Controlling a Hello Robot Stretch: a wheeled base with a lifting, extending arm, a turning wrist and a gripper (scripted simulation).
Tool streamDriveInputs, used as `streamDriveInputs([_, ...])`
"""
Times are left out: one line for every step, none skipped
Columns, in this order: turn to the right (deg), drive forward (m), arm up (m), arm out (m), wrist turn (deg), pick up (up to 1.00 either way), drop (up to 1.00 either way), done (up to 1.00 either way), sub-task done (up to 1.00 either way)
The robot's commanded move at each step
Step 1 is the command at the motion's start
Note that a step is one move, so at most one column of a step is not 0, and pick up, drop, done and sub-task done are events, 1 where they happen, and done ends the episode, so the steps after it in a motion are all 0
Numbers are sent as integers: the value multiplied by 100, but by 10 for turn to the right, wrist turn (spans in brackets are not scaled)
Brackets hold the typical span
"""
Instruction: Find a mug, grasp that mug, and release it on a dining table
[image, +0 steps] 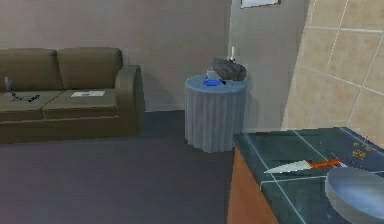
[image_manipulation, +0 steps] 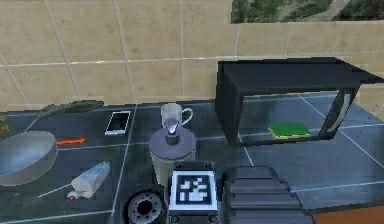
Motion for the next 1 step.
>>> streamDriveInputs([0, 0, 0, 32, 0, 0, 0, 0, 0])
